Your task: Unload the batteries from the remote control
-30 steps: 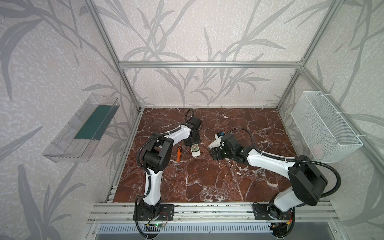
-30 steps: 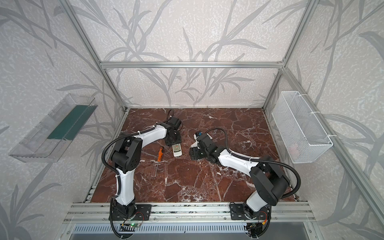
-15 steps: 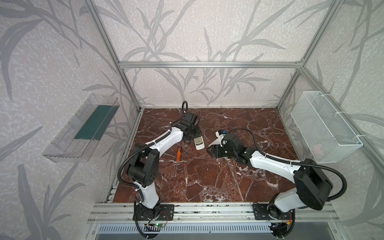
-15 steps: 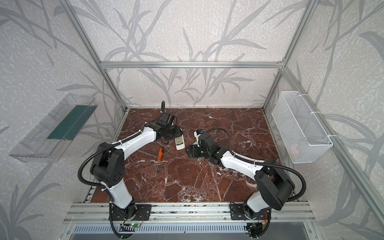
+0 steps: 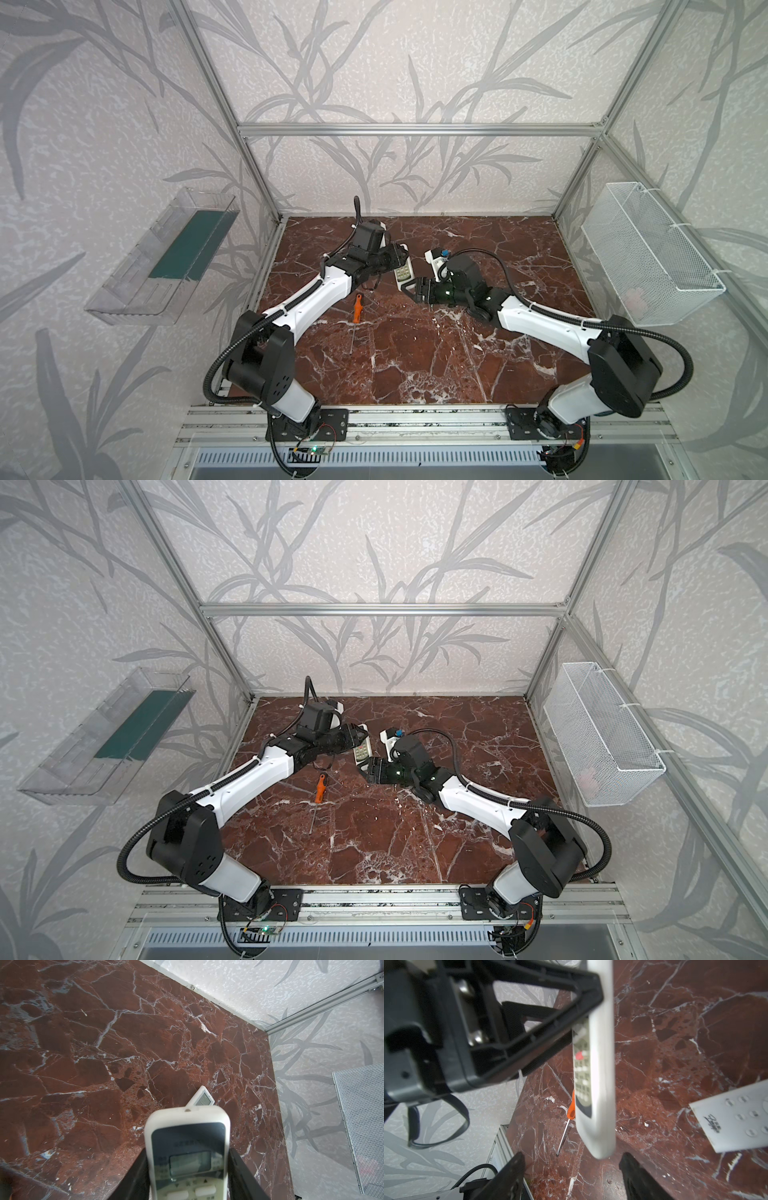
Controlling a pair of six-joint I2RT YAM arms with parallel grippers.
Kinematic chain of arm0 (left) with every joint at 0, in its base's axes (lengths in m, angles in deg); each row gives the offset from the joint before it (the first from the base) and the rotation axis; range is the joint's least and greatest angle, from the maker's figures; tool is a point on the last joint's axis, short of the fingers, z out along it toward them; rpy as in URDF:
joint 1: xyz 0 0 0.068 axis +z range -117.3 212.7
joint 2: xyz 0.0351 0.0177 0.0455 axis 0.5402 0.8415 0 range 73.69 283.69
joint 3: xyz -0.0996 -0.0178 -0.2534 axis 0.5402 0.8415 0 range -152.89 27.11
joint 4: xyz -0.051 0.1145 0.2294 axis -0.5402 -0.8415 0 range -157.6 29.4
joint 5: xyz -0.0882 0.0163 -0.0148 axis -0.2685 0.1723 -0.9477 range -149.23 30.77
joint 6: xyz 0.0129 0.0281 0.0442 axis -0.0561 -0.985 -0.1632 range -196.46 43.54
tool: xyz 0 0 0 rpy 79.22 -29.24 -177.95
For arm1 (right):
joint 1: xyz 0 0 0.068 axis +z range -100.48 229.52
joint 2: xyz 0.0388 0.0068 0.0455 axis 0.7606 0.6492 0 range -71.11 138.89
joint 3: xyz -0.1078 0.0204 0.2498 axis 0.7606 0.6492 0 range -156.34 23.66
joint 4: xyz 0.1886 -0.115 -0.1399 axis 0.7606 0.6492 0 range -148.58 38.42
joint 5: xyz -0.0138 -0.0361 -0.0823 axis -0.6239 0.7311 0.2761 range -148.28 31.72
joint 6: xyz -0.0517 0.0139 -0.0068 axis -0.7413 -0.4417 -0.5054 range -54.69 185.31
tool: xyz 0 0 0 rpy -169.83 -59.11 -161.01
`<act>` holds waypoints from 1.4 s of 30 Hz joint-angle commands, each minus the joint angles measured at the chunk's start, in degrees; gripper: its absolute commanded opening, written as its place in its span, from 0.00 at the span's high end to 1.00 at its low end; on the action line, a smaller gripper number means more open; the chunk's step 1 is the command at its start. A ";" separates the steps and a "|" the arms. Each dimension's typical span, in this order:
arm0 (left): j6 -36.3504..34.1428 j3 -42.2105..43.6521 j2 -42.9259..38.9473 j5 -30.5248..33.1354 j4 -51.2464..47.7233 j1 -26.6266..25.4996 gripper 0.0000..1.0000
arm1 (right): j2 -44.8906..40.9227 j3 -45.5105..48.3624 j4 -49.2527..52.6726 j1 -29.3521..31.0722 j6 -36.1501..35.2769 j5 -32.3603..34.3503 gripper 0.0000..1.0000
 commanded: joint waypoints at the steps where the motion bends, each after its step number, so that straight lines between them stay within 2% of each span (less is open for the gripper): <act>1: 0.87 0.33 -2.62 -2.70 1.64 0.18 0.84 | 2.47 -3.14 0.61 0.59 -0.71 -1.47 0.31; 10: 0.16 1.59 -6.09 -2.91 1.10 0.19 0.86 | 3.67 -8.76 6.44 0.85 -4.65 0.43 0.36; 16: 0.17 1.56 -6.63 -2.54 0.40 0.19 0.86 | 3.47 -8.51 5.63 1.45 -7.33 1.23 0.69; 19: 0.17 1.34 -6.42 -2.57 -0.05 0.18 0.84 | 3.79 -8.45 5.00 1.88 -8.16 1.22 0.79; 21: 0.08 1.08 -6.41 -2.02 -0.91 0.18 0.81 | 3.92 -9.20 6.15 2.40 -9.84 2.03 0.82; 24: 0.21 0.52 -6.57 -1.02 -2.66 0.18 0.68 | 3.83 -11.07 9.67 3.77 -13.98 5.37 0.83; 29: 2.10 -0.98 -7.48 0.02 -5.52 0.19 0.30 | 3.48 -13.41 14.81 6.21 -22.64 13.51 0.87; 32: 4.57 -1.95 -8.28 0.94 -7.06 0.18 0.14 | 3.07 -13.79 16.07 7.20 -26.57 19.23 0.89; 36: 10.23 -1.66 -10.11 2.17 -8.63 0.18 0.04 | 2.74 -13.74 16.09 8.51 -33.29 28.61 0.89; 42: 17.48 0.85 -14.53 5.09 -8.64 0.75 0.06 | 3.44 -12.05 9.98 12.55 -49.48 45.10 0.89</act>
